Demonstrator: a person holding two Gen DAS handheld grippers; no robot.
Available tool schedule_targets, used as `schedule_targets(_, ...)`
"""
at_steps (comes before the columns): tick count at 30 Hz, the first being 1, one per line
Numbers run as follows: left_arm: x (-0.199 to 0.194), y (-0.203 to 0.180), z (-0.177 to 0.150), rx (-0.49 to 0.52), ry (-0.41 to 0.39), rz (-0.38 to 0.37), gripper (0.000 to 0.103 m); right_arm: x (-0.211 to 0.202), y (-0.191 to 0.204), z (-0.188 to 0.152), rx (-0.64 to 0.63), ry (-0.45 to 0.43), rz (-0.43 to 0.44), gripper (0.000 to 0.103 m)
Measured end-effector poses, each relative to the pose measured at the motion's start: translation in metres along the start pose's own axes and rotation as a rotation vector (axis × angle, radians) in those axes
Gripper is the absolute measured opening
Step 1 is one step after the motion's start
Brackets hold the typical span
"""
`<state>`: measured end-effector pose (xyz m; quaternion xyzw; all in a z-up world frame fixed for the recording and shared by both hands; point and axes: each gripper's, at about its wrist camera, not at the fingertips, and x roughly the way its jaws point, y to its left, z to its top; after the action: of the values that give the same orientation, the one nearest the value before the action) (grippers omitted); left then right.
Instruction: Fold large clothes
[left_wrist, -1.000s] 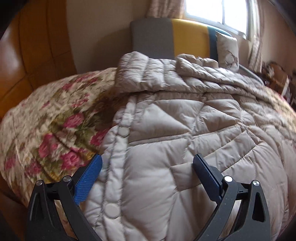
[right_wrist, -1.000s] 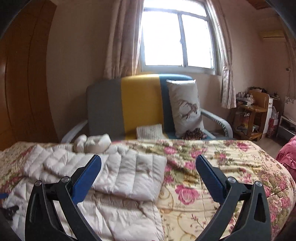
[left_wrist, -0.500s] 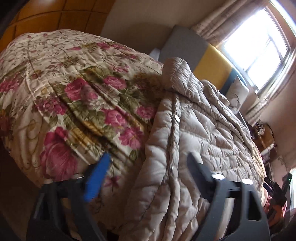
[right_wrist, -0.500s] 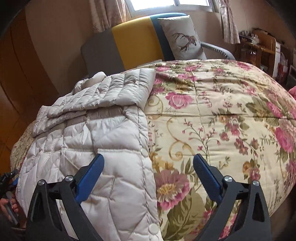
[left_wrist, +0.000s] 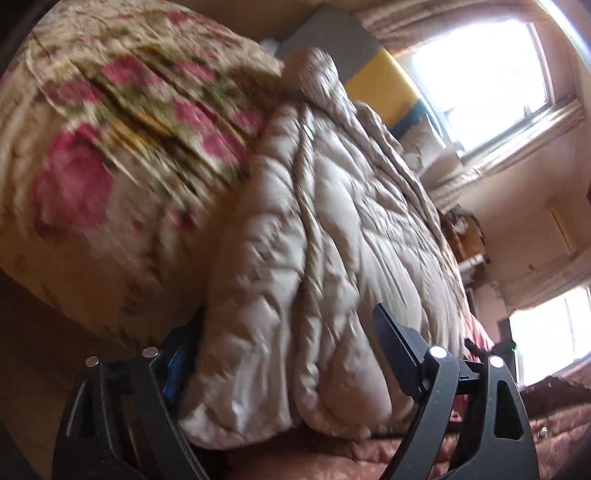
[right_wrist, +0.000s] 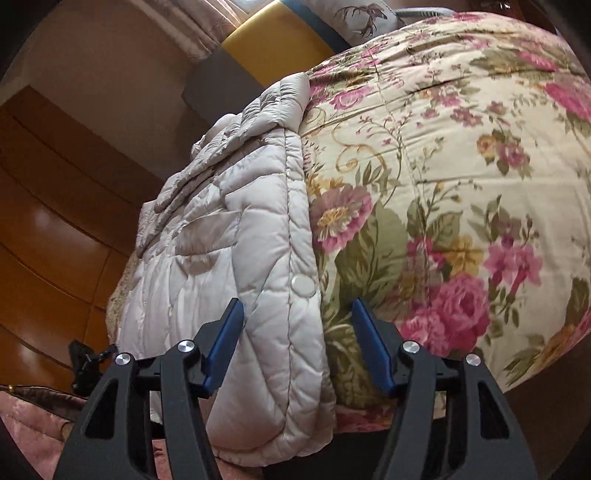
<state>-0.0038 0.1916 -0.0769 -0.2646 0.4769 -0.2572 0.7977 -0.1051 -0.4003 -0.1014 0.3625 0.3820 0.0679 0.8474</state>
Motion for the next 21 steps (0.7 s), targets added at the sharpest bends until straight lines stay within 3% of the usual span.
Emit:
schedule_targets(4,0.017,-0.008,-0.015,0.05,0.104,-0.035,0.084,0.005,-0.008,-0.014,0.083,0.057,0.184,0.062)
schedule_targets(9,0.042,-0.015,-0.026,0.038,0.21,-0.125,0.084,0.013,-0.005,-0.021,0.088,0.092,0.257,0.062)
schedule_targets(13,0.056,-0.04,-0.033,0.134,0.261,-0.161,0.082,0.026,-0.006,-0.028,0.141,0.134,0.365,0.062)
schedule_targets(14,0.057,-0.045,-0.034,0.156,0.259,-0.156,0.076,0.029,-0.004,-0.03,0.131,0.148,0.364,0.062)
schedule_targets(15,0.056,-0.05,-0.035,0.172,0.252,-0.162,0.063,0.032,-0.001,-0.031,0.116,0.172,0.357,0.061)
schedule_targets(18,0.048,-0.054,-0.03,0.165,0.21,-0.194,0.037,0.038,0.005,-0.037,0.092,0.239,0.371,0.061)
schedule_targets(20,0.042,-0.06,-0.028,0.176,0.176,-0.21,0.028,0.044,0.009,-0.043,0.075,0.275,0.359,0.054)
schedule_targets(21,0.04,-0.066,-0.029,0.195,0.16,-0.209,0.024,0.048,0.014,-0.046,0.056,0.29,0.344,0.041)
